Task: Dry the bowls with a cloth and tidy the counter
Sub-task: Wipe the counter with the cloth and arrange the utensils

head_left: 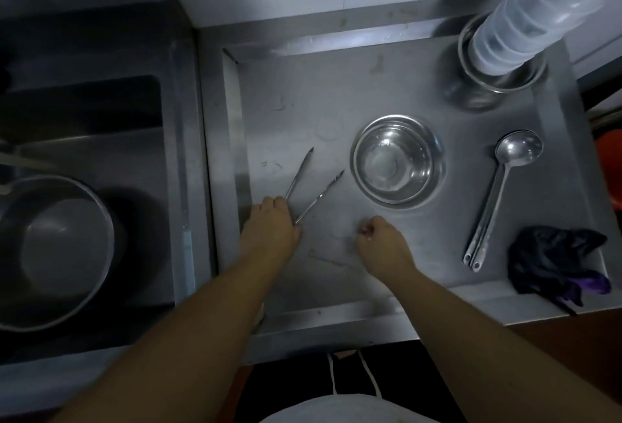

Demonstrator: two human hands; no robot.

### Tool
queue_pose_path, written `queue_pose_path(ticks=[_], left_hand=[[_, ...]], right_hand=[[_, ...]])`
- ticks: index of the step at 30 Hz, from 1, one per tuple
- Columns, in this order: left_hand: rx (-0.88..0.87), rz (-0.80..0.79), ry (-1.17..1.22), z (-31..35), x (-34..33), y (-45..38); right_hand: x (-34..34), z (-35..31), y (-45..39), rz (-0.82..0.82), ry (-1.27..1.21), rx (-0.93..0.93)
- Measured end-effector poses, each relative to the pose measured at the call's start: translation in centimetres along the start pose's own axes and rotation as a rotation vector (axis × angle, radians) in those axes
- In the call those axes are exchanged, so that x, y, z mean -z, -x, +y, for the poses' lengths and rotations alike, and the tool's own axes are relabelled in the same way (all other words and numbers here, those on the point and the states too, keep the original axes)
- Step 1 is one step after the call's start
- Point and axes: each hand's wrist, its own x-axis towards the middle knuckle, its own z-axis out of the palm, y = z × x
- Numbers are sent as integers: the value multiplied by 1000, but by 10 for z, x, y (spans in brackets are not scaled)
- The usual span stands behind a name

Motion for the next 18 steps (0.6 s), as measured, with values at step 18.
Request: queue_pose_path(ticks=[18], left_hand=[[-32,-42,8,107,-1,13]], right_hand=[[56,100,32,63,-138,-136]])
